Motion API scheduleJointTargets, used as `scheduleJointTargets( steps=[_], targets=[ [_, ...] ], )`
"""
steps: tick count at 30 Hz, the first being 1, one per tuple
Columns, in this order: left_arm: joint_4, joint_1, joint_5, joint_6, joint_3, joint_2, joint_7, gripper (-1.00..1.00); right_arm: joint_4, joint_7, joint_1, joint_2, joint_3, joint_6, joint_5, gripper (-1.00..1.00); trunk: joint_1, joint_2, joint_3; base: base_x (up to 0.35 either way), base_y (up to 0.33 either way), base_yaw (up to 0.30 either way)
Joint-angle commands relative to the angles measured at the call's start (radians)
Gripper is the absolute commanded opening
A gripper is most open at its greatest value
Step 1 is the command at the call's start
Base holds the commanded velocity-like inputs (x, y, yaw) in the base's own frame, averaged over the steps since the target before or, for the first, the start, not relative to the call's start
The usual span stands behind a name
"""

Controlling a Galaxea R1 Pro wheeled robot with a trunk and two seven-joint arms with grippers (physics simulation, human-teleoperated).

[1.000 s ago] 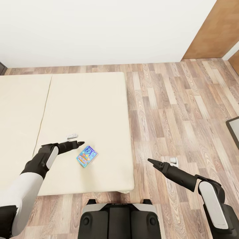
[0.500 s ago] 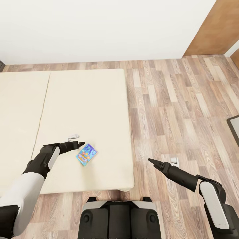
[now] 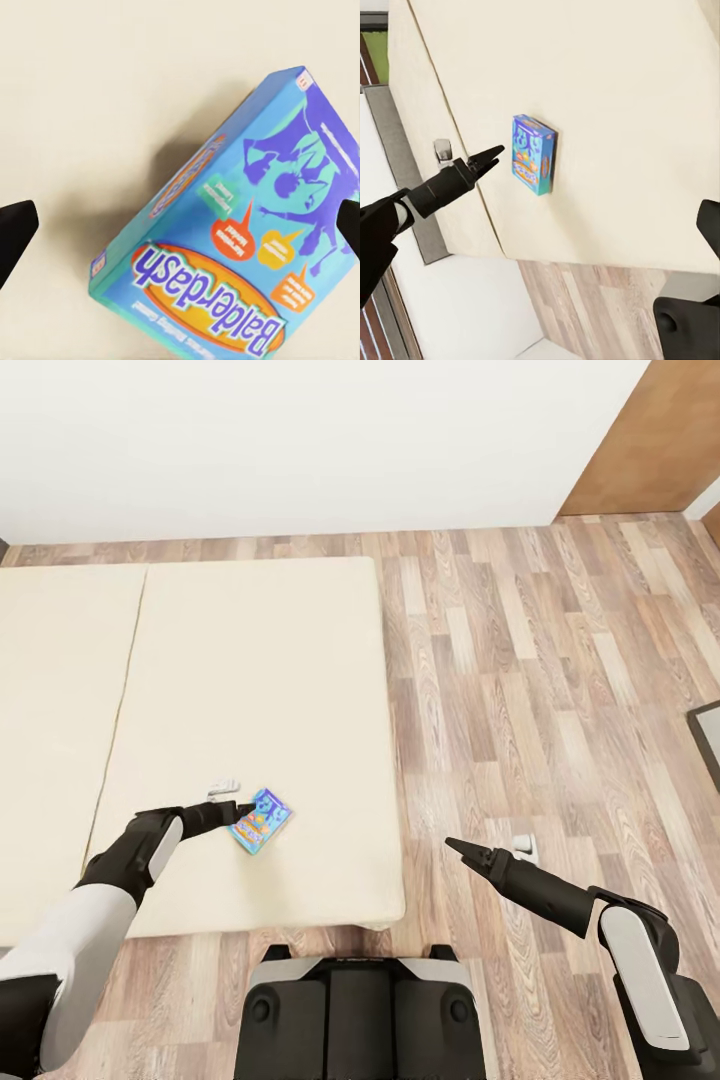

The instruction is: Put all the toys in the child's room - the three board games (two on the bed and one on the table), the two jigsaw puzzles on the table, and the tennis ball on the table - inside the toy box on the table in the child's room.

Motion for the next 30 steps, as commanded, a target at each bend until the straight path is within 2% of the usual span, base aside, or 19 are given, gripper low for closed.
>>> scheduleJointTargets(
  steps=[1,9,30],
  targets=[
    [0.010,0.000,0.010,0.001,0.002,0.000,-0.001,1.00,0.000,0.009,-0.001,0.001,-0.001,0.004,0.009,1.00,0.000,-0.002,-0.003,0.000,0.000,0.000],
    [0.046,0.000,0.009,-0.013,0.003,0.001,-0.002,1.00,0.000,0.009,-0.001,0.003,-0.001,0.003,0.009,1.00,0.000,-0.002,-0.016,0.000,0.000,0.000],
    [0.044,0.000,0.013,-0.012,0.007,0.002,-0.019,1.00,0.000,0.010,-0.001,0.002,-0.001,0.001,0.009,1.00,0.000,-0.002,-0.050,0.000,0.000,0.000]
  ],
)
